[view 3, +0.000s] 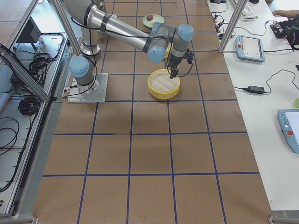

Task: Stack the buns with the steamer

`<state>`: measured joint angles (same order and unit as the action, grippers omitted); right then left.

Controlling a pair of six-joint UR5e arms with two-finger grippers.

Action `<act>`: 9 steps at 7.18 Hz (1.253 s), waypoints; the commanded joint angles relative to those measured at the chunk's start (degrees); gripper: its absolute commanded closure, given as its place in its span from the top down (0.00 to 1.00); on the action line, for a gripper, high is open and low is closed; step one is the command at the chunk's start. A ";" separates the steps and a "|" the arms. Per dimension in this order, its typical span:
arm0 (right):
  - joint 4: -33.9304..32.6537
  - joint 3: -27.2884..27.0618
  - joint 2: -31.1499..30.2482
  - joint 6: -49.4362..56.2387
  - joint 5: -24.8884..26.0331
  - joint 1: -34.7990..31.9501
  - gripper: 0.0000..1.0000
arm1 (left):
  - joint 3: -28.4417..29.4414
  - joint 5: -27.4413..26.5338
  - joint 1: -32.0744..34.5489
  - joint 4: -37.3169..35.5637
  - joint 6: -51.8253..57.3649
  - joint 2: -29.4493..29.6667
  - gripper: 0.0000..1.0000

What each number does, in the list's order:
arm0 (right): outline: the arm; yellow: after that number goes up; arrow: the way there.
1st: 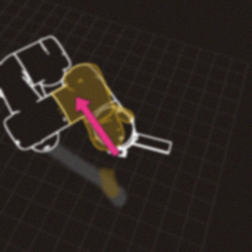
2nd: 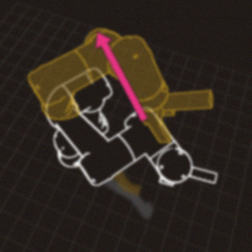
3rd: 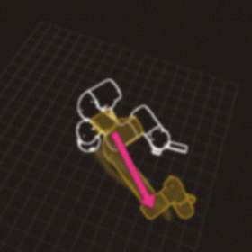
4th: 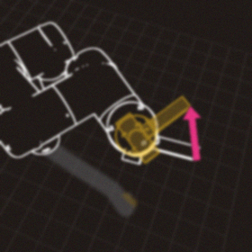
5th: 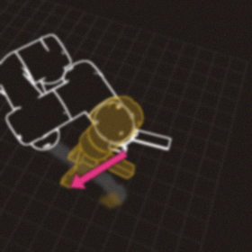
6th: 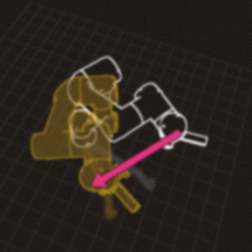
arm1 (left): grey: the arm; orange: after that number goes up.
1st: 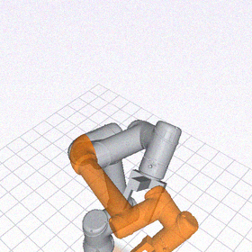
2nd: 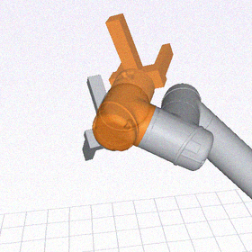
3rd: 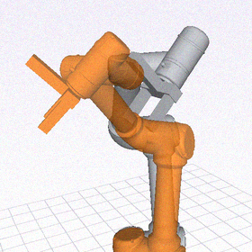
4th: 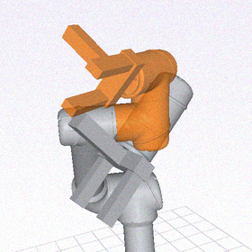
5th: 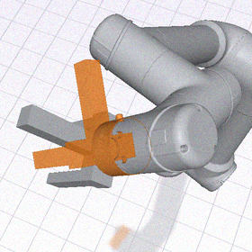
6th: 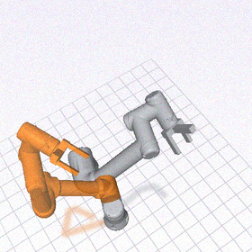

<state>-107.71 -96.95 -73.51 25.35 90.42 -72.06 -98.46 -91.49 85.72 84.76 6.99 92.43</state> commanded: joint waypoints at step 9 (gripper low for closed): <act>-18.94 -11.86 3.11 9.02 0.81 6.05 0.05 | -10.78 -7.65 -1.68 -18.93 -1.46 18.57 0.57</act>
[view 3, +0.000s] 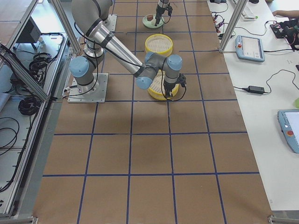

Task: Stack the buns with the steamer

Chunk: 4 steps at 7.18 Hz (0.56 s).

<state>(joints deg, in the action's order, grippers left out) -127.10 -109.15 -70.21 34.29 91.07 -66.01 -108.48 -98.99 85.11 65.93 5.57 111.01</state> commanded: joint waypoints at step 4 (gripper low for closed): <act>16.33 9.21 -6.42 -3.33 -6.59 -6.63 0.05 | 0.19 -0.51 -1.70 -0.18 -0.55 -1.49 0.00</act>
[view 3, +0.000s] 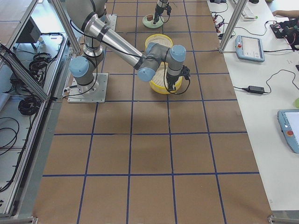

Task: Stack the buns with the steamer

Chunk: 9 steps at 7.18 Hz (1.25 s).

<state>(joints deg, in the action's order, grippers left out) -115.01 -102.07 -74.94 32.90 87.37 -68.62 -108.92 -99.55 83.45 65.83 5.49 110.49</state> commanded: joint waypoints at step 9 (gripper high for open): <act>3.74 1.17 -1.70 -11.55 -3.53 -10.05 0.06 | 7.86 18.87 21.49 -7.55 -35.02 1.56 0.99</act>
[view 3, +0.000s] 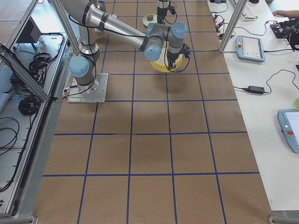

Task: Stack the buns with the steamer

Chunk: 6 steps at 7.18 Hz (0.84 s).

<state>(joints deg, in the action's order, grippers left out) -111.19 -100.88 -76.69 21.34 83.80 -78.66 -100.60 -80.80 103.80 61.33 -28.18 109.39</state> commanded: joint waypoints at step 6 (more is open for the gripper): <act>-0.26 -0.02 -0.21 -0.16 -0.03 -0.26 0.06 | -0.64 -10.27 -2.08 -2.45 13.82 -1.44 1.00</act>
<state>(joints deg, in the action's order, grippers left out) -111.38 -100.90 -76.78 21.32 83.94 -78.73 -100.86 -84.79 104.09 58.46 -24.45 110.04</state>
